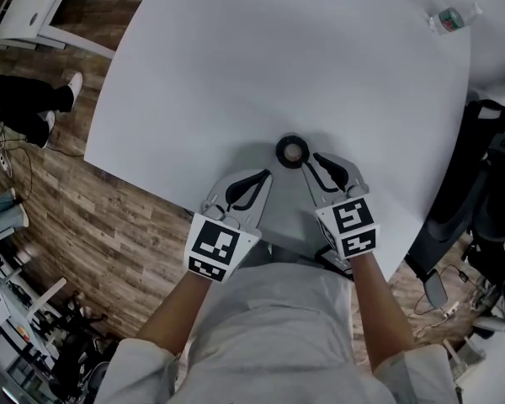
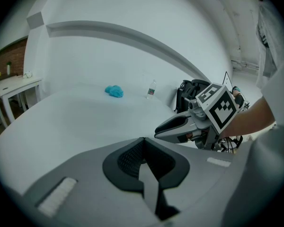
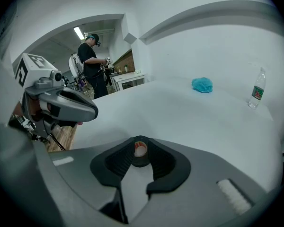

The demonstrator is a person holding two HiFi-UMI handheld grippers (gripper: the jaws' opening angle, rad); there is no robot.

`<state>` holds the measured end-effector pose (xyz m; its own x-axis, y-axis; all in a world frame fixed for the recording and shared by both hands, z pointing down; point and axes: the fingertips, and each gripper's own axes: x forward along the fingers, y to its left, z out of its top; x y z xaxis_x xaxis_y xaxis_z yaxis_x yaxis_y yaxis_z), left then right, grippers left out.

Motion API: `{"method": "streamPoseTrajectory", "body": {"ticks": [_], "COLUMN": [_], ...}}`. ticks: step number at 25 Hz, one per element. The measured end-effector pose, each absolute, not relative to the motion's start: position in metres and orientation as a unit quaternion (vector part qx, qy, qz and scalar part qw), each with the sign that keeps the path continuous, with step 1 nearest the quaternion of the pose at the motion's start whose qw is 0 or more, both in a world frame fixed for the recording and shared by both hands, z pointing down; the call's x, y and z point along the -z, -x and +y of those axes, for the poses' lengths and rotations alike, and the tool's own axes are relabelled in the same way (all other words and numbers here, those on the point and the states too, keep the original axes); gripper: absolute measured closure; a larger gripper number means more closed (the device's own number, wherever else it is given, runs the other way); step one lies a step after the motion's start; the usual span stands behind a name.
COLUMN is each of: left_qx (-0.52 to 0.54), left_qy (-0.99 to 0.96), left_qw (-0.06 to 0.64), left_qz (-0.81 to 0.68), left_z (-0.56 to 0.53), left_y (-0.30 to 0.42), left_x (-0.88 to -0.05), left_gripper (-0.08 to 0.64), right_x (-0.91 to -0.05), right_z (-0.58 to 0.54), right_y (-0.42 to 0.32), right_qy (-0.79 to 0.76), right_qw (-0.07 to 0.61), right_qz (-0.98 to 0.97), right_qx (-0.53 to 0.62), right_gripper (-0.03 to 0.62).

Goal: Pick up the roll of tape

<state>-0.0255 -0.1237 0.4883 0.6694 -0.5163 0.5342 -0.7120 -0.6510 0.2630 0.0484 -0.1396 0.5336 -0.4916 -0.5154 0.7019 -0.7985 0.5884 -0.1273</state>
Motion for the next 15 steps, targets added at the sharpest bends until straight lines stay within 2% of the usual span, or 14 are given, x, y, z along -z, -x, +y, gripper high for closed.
{"method": "streamPoseTrajectory", "body": {"ticks": [9,15], "left_qx": [-0.218,-0.224], "left_qy": [-0.880,-0.876], "left_qw": [0.242,0.249], "left_qz": [-0.346,-0.346], "left_z": [-0.123,-0.122], "left_y": [0.028,0.034], "left_x": [-0.500,-0.507], "left_gripper": [0.540,0.541], "right_x": [-0.563,-0.579], "right_z": [-0.140,-0.138], "right_y": [-0.036,-0.030], "right_qy": [-0.371,-0.359], "right_qw": [0.345,0.367], "right_qz": [-0.830,-0.826], "right_qx": [-0.231,-0.235], "right_gripper": [0.356,0.291]}}
